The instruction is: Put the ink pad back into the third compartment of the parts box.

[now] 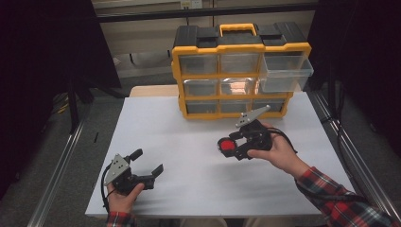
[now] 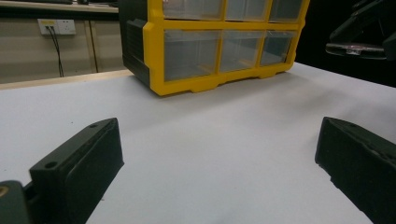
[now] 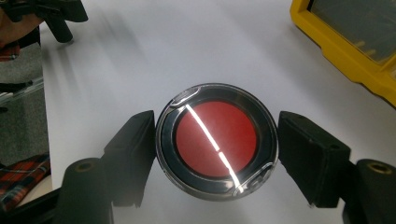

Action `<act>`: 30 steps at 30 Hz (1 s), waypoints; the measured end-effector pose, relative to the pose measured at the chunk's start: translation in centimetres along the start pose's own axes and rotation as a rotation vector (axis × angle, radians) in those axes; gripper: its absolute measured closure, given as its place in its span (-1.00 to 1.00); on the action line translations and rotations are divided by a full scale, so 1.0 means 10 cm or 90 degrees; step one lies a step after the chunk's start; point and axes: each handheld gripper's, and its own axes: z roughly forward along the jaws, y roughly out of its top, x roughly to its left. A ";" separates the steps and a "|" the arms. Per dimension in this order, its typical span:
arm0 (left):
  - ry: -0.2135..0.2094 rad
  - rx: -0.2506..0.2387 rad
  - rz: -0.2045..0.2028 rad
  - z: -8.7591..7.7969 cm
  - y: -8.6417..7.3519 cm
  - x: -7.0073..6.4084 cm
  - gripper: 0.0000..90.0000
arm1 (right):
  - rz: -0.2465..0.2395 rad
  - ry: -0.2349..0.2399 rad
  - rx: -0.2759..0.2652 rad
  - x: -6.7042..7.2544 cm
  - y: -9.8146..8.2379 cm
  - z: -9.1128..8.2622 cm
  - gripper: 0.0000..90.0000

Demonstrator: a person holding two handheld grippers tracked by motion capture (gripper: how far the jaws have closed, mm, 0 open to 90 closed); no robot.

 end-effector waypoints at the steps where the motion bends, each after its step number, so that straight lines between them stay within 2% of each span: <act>1: 0.000 0.000 0.000 0.00 0.00 0.00 -0.98 | -0.002 0.002 0.000 -0.01 0.01 -0.01 -0.33; 23: -0.005 -0.003 -0.010 0.01 -0.01 -0.01 -0.98 | -0.006 0.003 0.003 -0.06 0.16 -0.12 -0.33; 25: -0.006 0.001 -0.001 0.01 -0.01 0.00 -0.98 | -0.007 0.003 0.004 -0.06 0.17 -0.13 -0.33; 27: -0.005 -0.003 -0.010 0.01 -0.01 -0.01 -0.98 | -0.009 0.004 0.005 -0.06 0.19 -0.14 -0.33; 30: -0.005 0.002 -0.004 0.01 -0.01 0.00 -0.98 | -0.008 0.002 0.008 -0.06 0.21 -0.15 -0.33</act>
